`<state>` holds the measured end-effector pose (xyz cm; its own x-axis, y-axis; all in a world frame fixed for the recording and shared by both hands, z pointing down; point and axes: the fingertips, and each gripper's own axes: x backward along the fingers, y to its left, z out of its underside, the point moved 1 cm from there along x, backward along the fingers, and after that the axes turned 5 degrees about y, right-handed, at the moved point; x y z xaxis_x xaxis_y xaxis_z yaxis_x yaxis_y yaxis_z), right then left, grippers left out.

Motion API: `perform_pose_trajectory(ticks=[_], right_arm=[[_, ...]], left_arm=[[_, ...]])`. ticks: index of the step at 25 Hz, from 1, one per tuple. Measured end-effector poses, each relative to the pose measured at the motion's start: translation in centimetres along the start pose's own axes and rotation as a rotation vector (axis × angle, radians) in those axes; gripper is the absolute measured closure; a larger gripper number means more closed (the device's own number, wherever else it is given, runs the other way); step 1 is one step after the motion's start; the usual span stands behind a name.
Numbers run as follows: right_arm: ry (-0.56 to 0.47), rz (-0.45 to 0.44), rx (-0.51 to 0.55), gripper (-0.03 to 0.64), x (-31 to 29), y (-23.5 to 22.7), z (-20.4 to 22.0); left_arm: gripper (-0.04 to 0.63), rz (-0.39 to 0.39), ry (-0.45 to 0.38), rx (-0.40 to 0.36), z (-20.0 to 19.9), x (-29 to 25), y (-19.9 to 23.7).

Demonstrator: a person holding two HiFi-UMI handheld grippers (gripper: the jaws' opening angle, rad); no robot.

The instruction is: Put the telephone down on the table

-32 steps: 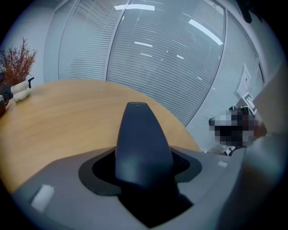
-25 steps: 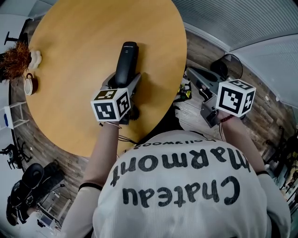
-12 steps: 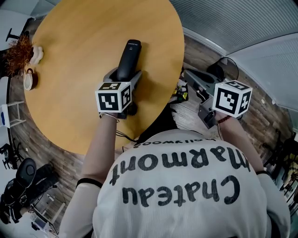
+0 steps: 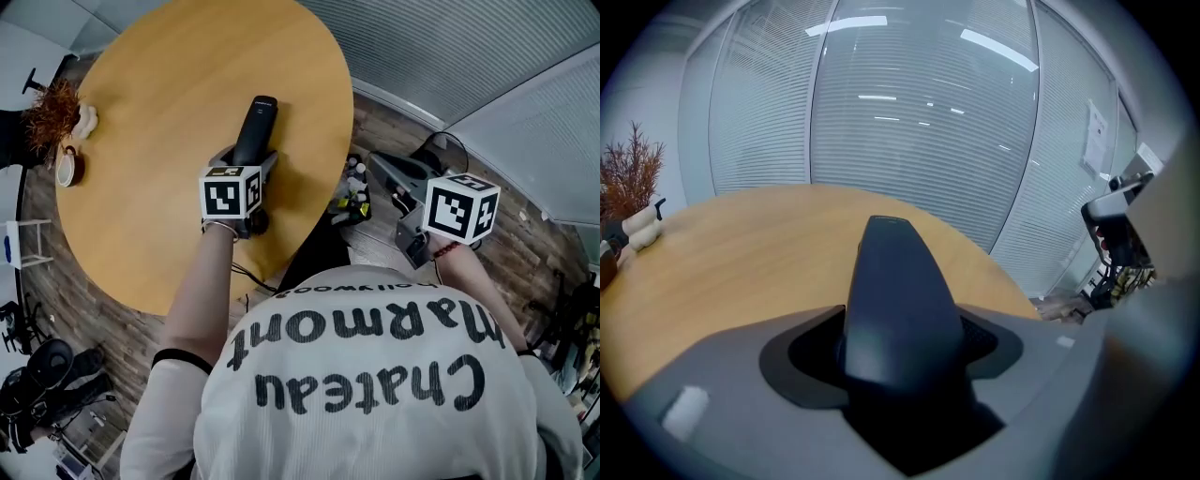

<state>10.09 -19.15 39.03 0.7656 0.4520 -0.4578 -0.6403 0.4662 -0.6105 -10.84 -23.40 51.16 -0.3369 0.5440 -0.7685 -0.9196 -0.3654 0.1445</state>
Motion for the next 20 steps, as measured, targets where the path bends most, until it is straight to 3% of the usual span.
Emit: perform_pose_trajectory(ticks=[6,12,15,20], right_arm=[[-0.025,0.012,0.022,0.601,2.6,1.0,0.6],[-0.059,0.033,0.028,0.601,4.9,0.8,0.9],[-0.068,0.044,0.031,0.601,5.9,0.9,1.3],[-0.087,0.053,0.027,0.601,7.0,1.1,1.3]], left_arm=[[0.240,-0.005,0.014,0.028,0.3,0.1,0.1],[0.109,-0.006,0.013,0.032,-0.2,0.2,-0.3],[0.107,-0.028,-0.033,-0.004,-1.0,1.1,-0.5],[0.109,-0.036,-0.127,0.015,-2.1,3.1,-0.6]])
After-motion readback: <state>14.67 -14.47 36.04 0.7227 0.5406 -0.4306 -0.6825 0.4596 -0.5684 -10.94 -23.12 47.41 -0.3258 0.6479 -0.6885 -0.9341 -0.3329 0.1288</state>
